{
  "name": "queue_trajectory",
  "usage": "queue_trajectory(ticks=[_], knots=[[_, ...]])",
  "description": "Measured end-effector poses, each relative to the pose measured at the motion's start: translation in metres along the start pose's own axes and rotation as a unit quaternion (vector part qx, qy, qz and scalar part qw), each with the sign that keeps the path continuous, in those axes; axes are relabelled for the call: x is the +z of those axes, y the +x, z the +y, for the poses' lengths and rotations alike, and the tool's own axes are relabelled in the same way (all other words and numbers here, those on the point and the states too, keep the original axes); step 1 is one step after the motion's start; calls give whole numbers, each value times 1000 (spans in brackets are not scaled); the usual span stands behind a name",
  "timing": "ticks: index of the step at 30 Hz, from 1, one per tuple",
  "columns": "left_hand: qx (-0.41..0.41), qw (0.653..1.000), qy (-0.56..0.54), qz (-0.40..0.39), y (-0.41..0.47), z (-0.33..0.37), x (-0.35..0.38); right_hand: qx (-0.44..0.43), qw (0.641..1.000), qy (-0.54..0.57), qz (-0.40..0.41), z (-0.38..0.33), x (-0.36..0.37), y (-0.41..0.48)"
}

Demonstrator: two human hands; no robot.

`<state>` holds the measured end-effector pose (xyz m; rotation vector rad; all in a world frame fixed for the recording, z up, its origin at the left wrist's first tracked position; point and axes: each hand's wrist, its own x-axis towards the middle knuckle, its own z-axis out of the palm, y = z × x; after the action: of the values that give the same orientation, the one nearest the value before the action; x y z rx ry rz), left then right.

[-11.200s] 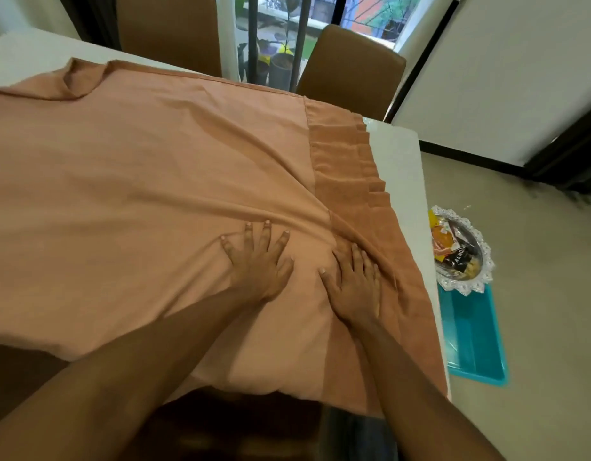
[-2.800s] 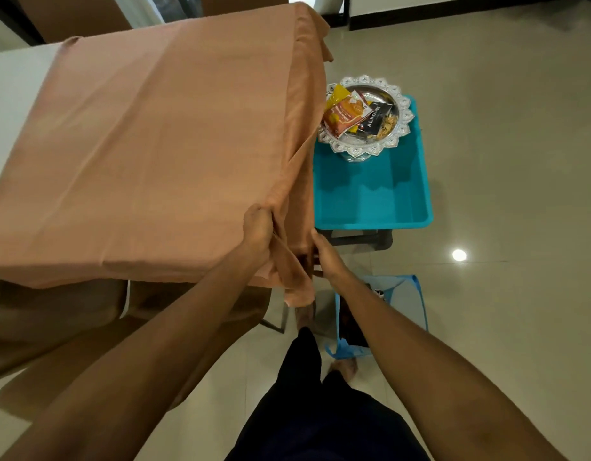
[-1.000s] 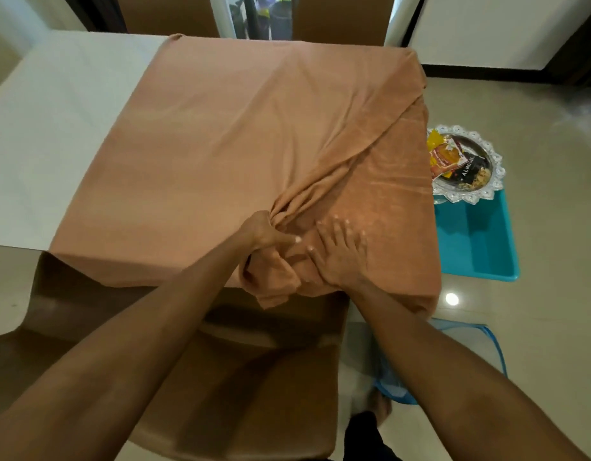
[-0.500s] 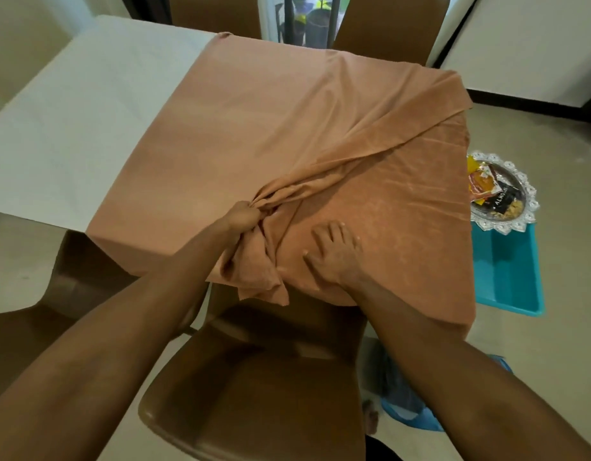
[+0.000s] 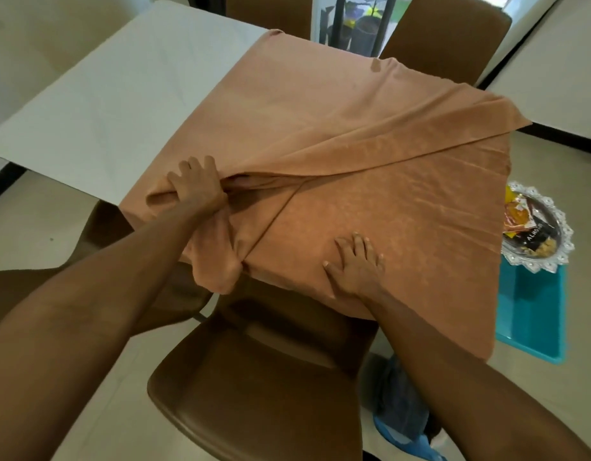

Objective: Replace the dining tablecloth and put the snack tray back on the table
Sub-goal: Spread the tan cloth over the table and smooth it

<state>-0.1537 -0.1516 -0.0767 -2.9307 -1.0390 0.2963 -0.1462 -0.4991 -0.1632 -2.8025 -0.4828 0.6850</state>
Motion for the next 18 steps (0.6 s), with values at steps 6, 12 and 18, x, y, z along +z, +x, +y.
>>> queue_trajectory(ticks=[6, 12, 18], knots=[[128, 988, -80, 13, -50, 70, 44, -34, 999, -18, 5, 14, -16, 4], [216, 970, -106, -11, -94, 176, 67, -31, 995, 45, 82, 86, -37, 6], [235, 963, -123, -43, -106, 274, 80, -14, 993, 23, 117, 194, -61, 20]])
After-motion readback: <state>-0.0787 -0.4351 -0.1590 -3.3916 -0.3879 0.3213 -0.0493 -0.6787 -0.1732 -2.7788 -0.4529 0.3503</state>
